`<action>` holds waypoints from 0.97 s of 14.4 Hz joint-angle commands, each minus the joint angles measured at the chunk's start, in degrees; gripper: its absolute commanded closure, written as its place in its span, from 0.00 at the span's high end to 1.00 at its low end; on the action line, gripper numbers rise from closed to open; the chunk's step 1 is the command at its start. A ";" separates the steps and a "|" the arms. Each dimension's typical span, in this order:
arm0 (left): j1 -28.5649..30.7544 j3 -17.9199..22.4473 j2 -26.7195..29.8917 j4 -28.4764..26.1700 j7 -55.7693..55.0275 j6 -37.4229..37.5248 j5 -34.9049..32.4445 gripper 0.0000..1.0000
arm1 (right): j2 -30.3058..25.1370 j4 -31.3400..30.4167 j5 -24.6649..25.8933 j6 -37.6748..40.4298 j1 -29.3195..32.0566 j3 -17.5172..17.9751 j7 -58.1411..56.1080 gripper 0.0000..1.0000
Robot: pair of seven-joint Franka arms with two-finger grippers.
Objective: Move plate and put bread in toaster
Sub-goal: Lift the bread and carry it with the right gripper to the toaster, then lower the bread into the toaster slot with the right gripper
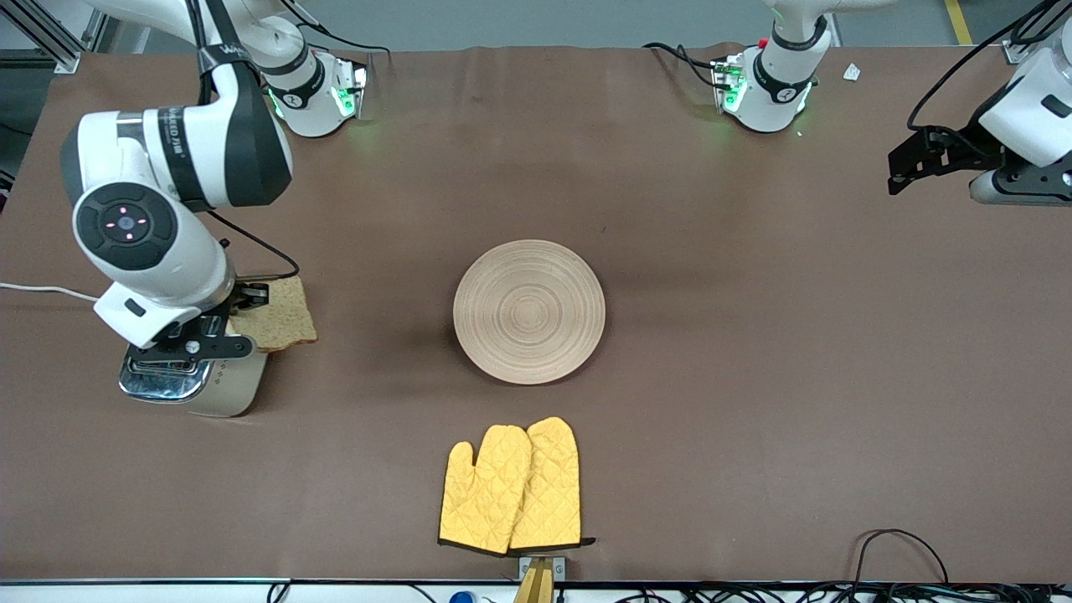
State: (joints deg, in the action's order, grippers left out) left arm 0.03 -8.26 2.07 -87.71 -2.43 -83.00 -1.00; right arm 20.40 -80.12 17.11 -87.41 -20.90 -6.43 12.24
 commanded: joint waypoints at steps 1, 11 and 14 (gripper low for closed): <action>0.23 -0.44 1.71 -1.68 -0.73 -1.98 0.64 1.00 | -0.97 -1.53 5.37 0.66 0.42 -0.50 3.67 0.00; 1.02 -0.35 1.27 -2.29 -0.82 -3.66 0.91 1.00 | -0.62 -5.65 27.26 3.74 0.24 -0.86 19.40 0.01; 1.11 -0.18 1.35 -2.29 -0.74 -3.49 0.91 1.00 | -0.80 -9.68 31.22 0.41 0.77 -0.86 21.41 0.01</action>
State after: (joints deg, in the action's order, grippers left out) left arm 0.60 -8.43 2.11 -88.66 -2.79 -85.72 -0.93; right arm 20.84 -85.70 44.89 -84.89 -20.50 -7.73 30.89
